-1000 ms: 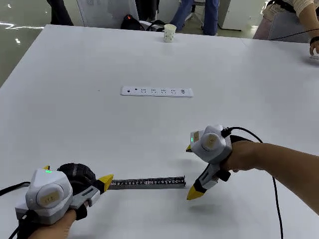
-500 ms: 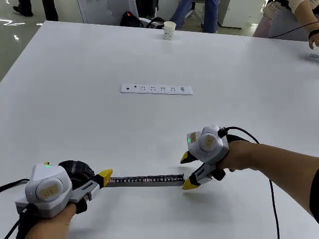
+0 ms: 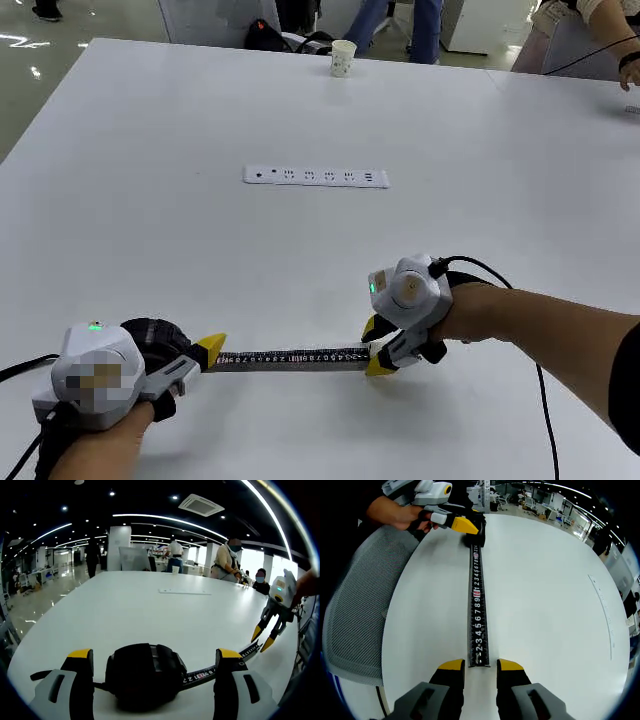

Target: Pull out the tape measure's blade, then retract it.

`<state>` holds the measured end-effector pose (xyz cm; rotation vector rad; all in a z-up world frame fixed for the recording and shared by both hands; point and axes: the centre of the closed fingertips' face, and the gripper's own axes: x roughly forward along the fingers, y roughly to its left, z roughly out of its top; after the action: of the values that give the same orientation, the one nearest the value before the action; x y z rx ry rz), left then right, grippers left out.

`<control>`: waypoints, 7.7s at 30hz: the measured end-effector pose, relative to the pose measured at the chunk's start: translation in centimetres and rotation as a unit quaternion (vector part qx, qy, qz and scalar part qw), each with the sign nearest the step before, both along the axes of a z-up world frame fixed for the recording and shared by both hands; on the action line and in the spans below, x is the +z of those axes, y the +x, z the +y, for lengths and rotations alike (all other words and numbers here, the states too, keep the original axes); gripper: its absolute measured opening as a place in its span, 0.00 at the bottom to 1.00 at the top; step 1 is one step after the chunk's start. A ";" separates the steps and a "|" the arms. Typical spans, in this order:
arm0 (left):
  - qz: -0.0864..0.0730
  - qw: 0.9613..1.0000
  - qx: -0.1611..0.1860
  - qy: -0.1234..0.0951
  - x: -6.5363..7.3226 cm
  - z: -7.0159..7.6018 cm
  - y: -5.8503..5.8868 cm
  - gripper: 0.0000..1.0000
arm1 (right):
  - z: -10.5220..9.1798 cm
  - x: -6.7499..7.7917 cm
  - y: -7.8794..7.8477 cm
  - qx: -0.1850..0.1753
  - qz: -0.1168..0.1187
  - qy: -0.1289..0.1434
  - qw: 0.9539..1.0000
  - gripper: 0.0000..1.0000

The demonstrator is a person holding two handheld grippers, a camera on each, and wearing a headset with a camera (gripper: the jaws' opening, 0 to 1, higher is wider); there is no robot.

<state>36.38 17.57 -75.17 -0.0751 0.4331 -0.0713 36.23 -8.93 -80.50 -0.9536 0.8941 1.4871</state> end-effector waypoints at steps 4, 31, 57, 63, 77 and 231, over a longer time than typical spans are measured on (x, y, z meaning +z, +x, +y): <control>-0.001 1.000 0.001 0.000 0.0 -0.1 0.0 0.99 | 0.0 -0.2 -0.2 0.005 0.002 -0.004 1.000 0.18; 0.030 0.999 0.029 0.004 -1.6 1.0 -0.5 0.69 | 0.2 -0.6 0.2 -0.001 -0.012 -0.086 0.996 0.11; 0.070 0.997 0.014 0.021 -2.2 0.7 -1.1 0.64 | 0.3 -0.6 0.4 -0.052 -0.002 -0.078 0.996 0.10; 0.069 0.997 0.013 0.025 -2.5 0.9 -0.8 0.64 | 0.3 -0.5 0.2 -0.072 0.007 -0.067 0.995 0.10; 0.081 0.997 0.004 0.018 -2.8 1.1 -0.8 0.64 | 0.7 -0.6 0.1 -0.068 0.006 -0.086 0.994 0.10; 0.103 0.995 -0.007 0.002 -2.5 1.1 -1.1 0.63 | 5.9 -0.5 -0.6 -0.056 -0.008 -0.077 0.995 0.11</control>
<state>35.27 18.65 -77.64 -0.0752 0.6404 -0.0773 35.62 -3.05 -80.99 -1.0081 1.0453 1.3280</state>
